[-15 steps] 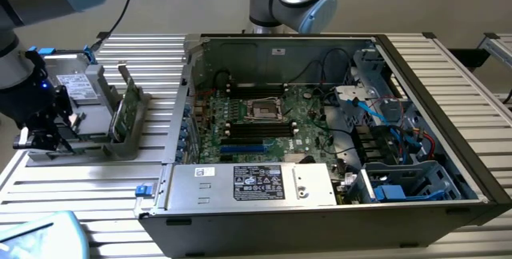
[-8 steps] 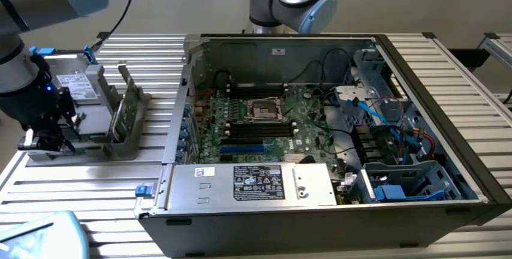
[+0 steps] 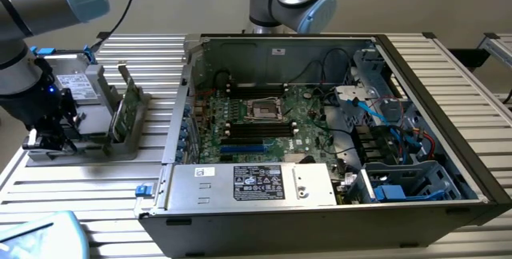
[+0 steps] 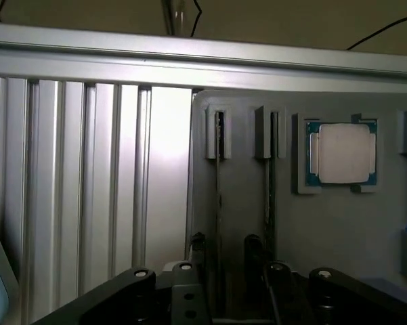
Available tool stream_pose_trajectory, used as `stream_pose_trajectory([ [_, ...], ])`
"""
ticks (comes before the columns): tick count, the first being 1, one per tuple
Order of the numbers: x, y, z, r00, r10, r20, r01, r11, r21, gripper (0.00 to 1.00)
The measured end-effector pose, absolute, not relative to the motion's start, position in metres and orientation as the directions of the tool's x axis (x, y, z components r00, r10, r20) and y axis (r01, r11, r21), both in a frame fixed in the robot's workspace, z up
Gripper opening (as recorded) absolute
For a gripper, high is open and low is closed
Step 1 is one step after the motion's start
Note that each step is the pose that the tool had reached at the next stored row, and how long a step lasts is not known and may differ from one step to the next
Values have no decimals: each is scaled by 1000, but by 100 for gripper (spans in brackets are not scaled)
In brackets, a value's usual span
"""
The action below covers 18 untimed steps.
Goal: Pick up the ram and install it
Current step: 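Pick up the ram and move it above insertion slot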
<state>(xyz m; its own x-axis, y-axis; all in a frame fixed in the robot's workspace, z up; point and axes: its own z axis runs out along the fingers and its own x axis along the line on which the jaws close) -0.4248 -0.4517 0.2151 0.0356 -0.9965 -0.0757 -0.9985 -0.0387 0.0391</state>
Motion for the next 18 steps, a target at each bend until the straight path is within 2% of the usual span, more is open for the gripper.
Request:
stream_pose_trajectory([
  [18, -427, -451, 194, 33, -997, -77, -997, -39, 71, 37],
])
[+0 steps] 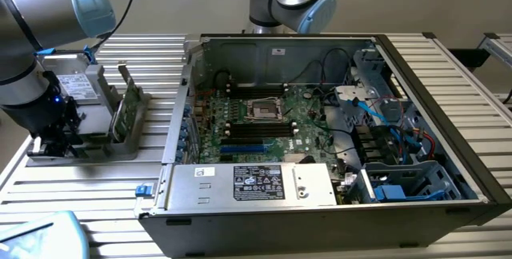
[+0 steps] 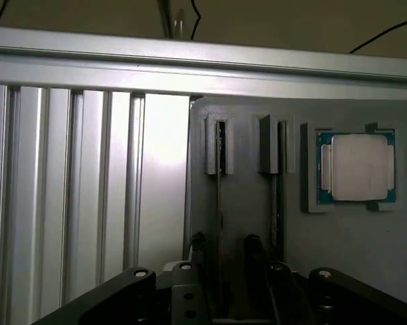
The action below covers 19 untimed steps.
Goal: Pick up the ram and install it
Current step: 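Pick up the ram and move it above insertion slot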
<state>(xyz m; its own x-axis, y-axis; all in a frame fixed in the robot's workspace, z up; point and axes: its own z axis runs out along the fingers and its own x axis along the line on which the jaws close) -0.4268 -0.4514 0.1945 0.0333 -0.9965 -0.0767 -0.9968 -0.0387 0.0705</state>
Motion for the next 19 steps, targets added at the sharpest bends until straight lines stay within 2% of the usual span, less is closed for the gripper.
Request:
stream_pose_trajectory([
  [15, -426, -453, 193, 33, -996, -82, -997, -39, 71, 37],
  [17, -426, -453, 193, 33, -996, -82, -997, -39, 71, 28],
  [18, -426, -453, 193, 33, -996, -82, -997, -39, 71, 28],
  [19, -426, -453, 192, 33, -996, -82, -997, -39, 71, 22],
])
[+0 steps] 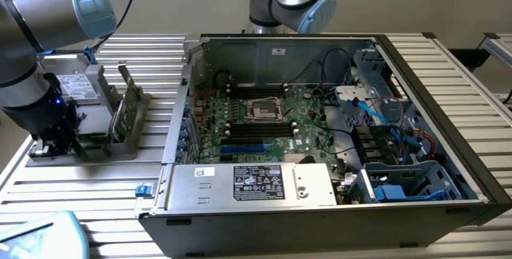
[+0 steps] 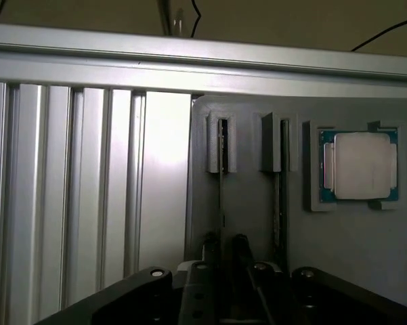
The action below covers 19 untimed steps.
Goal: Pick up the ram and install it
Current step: 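Pick up the ram and move it above insertion slot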
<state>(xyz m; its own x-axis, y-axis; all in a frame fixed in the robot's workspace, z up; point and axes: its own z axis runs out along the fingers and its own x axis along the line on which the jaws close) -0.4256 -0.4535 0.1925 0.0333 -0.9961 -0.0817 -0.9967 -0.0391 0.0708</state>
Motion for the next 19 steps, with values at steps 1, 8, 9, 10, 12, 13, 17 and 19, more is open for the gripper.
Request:
stream_pose_trajectory([
  [1, -426, -453, 192, 33, -996, -82, -997, -39, 71, 16],
  [8, -426, -454, 191, 33, -996, -82, -997, -39, 73, 15],
  [9, -426, -454, 191, 33, -996, -82, -997, -39, 73, 15],
  [10, -426, -454, 191, 33, -996, -82, -997, -39, 73, 15],
  [12, -426, -454, 191, 33, -996, -82, -997, -39, 74, 15],
  [13, -426, -454, 191, 33, -996, -82, -996, -39, 74, 15],
  [17, -426, -454, 190, 33, -996, -82, -996, -39, 74, 15],
  [19, -426, -454, 190, 33, -996, -82, -996, -39, 74, 15],
])
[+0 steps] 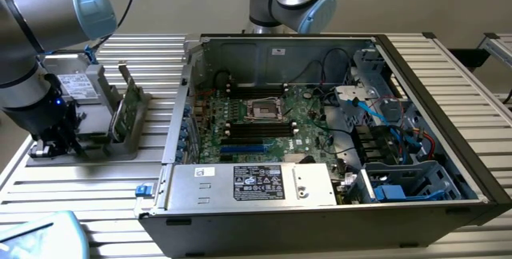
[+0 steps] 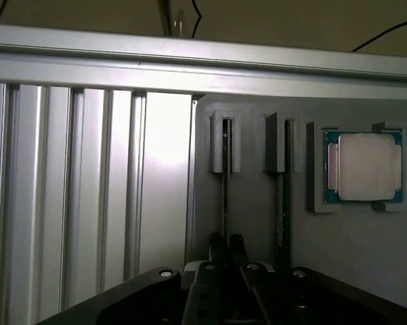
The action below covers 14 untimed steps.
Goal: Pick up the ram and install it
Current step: 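Pick up the ram and move it above insertion slot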
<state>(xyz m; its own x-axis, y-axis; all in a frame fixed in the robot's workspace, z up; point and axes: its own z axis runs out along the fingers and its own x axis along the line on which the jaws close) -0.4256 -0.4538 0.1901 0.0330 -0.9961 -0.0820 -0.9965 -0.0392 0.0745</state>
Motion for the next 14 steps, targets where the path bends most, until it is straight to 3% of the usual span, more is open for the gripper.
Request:
stream_pose_trajectory([
  [14, -426, -454, 209, 33, -996, -85, -996, -39, 80, 15],
])
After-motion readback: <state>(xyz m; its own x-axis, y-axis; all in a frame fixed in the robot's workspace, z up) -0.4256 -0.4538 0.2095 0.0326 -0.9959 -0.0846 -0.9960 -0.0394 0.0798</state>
